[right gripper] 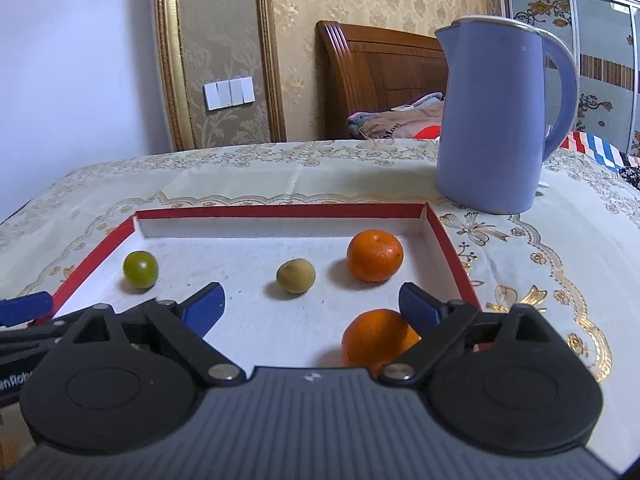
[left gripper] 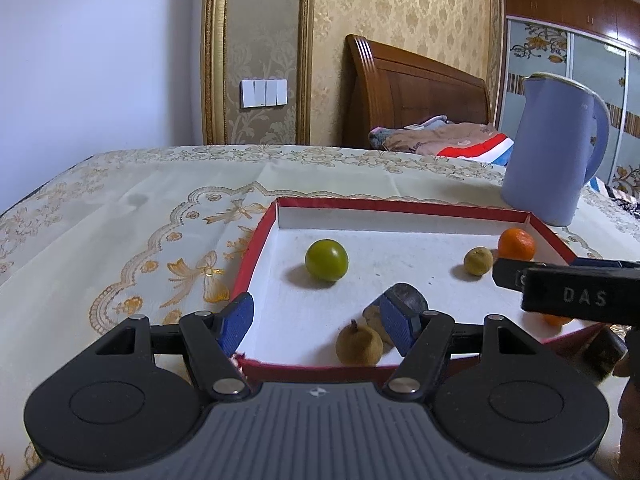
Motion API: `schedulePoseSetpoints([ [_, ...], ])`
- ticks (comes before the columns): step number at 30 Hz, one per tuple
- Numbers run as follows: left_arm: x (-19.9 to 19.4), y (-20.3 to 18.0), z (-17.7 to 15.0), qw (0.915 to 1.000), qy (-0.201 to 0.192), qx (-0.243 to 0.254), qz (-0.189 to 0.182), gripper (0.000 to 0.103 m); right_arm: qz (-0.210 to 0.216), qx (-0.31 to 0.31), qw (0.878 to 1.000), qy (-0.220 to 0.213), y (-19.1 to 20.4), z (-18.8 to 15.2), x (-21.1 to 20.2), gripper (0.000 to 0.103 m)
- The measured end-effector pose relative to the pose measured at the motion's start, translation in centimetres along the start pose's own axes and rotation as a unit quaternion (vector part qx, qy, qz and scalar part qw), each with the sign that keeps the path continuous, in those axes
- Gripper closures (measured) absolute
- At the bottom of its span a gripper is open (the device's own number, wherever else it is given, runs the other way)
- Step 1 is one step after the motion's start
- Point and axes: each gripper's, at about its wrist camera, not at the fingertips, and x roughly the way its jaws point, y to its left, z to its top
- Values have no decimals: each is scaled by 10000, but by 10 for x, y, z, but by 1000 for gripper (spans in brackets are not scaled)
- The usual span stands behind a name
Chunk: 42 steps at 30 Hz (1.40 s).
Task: Organize fruits
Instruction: 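Withdraw both open grippers from the tray back toward the remaining fruits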
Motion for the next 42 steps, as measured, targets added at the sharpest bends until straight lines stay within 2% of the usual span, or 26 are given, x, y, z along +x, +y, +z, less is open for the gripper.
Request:
schedulePoseSetpoints([
  [3, -4, 2, -3, 10000, -4, -39, -31, 34, 56, 20, 10000, -45, -4, -9, -13, 6],
  [20, -21, 2, -12, 9999, -9, -36, -166, 34, 111, 547, 9983, -164, -37, -28, -51, 6],
  [22, -27, 1, -15, 9996, -34, 44, -291, 34, 81, 650, 9976, -211, -45, -31, -57, 6],
  [26, -34, -7, -20, 9966, 85, 240, -779, 33, -17, 691, 9974, -222, -56, -37, -63, 5],
  [30, -40, -17, -25, 9938, 117, 413, -1030, 33, -38, 874, 9959, -212, -67, -42, -66, 4],
  [33, -41, -20, -28, 9900, 274, 413, -1318, 33, -84, 1044, 9943, -201, -74, -44, -67, 3],
  [38, -51, -22, -38, 9861, 403, 295, -1584, 33, -60, 1220, 9924, -171, -81, -46, -65, 3],
  [42, -58, -35, -51, 9864, 475, 432, -1513, 33, -98, 1208, 9924, -212, -80, -47, -66, 3],
])
